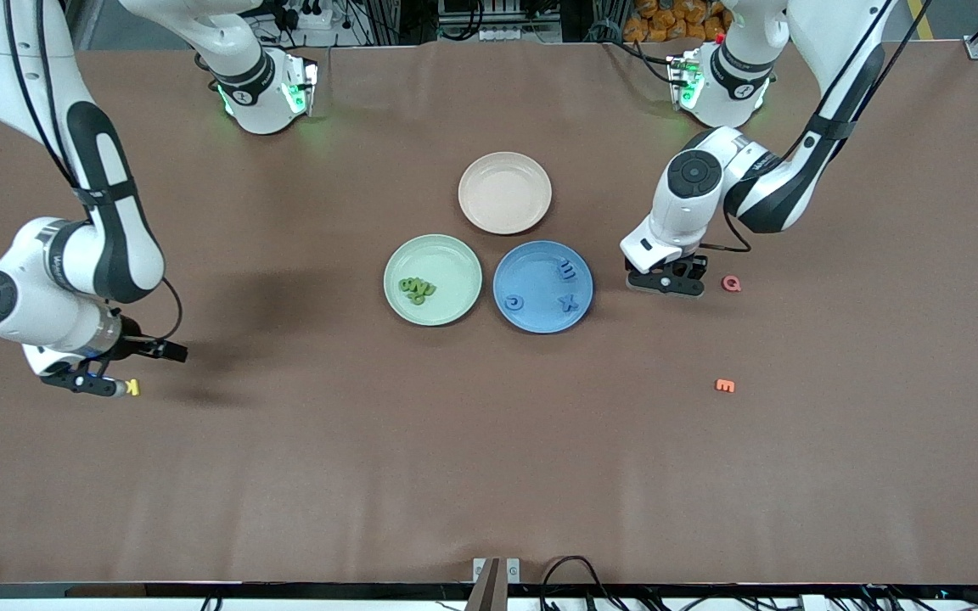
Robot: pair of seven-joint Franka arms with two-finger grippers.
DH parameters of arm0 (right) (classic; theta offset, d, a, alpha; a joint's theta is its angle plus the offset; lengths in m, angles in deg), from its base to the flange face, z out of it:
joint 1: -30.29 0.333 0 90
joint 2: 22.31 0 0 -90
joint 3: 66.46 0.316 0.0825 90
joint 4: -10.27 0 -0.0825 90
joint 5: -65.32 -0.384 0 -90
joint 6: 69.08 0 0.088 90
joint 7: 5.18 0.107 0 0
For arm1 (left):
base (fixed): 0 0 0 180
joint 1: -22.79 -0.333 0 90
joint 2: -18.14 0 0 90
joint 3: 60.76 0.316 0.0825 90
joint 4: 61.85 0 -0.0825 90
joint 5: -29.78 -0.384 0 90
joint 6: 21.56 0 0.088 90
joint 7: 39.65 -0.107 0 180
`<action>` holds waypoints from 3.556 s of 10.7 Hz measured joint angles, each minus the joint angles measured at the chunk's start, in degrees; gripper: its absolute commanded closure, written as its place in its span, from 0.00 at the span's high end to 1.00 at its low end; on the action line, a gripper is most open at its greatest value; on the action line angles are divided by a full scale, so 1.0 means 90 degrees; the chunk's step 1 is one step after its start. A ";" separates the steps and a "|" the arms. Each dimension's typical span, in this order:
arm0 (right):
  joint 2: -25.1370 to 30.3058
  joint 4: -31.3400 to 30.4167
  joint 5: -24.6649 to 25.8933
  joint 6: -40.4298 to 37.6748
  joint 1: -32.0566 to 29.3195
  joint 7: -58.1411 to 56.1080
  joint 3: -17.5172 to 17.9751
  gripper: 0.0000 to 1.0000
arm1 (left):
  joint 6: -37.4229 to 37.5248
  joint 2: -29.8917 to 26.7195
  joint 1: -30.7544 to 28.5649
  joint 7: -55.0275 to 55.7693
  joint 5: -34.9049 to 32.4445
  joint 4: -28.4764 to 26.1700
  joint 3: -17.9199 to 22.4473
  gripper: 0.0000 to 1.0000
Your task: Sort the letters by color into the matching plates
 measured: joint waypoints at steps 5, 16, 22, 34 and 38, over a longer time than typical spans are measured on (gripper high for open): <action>0.0833 0.0499 0.0055 -0.1545 0.0012 -0.0511 -0.0281 1.00 | -0.1018 0.0000 -0.0894 -0.1913 -0.0059 -0.0535 0.0012 0.76; 0.1977 0.1920 0.0413 -0.3879 0.0403 -0.0624 -0.0325 1.00 | -0.1683 0.0000 -0.1330 -0.2315 -0.0060 -0.1140 0.0003 0.69; 0.2559 0.2544 0.0410 -0.4961 0.0600 -0.0358 -0.0326 1.00 | -0.1683 0.0063 -0.1434 -0.2315 -0.0060 -0.1188 0.0003 0.61; 0.2747 0.2275 0.0480 -0.4941 0.0756 -0.0211 -0.0321 1.00 | -0.1684 0.0205 -0.1458 -0.2315 -0.0060 -0.1211 0.0003 0.51; 0.2769 0.2190 0.0577 -0.4814 0.0874 -0.0183 -0.0321 1.00 | -0.1687 0.0250 -0.1461 -0.2315 -0.0060 -0.1211 0.0003 0.30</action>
